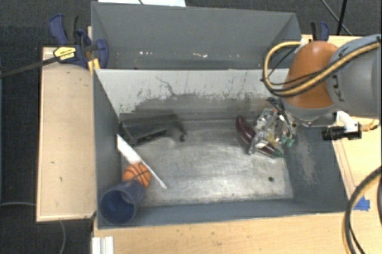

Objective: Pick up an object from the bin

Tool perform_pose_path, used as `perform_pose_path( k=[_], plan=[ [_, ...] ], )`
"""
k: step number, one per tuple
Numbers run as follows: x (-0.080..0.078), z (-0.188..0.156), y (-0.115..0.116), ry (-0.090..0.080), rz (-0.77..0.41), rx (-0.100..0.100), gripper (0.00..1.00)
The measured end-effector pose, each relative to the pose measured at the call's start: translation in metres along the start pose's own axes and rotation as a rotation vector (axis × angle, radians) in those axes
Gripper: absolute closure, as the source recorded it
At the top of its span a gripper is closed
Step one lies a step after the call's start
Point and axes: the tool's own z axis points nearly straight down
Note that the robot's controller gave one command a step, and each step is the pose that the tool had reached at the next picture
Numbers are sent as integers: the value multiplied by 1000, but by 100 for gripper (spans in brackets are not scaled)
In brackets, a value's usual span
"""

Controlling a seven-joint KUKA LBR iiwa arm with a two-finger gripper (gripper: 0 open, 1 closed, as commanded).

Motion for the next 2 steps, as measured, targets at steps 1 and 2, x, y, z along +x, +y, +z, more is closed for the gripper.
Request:
perform_pose_path(
  k=[1, 2],
  plan=[
    [0, 0, 0, 0, -1, 0, 100],
    [1, -1, 0, 0, -1, 0, 100]
  ],
)
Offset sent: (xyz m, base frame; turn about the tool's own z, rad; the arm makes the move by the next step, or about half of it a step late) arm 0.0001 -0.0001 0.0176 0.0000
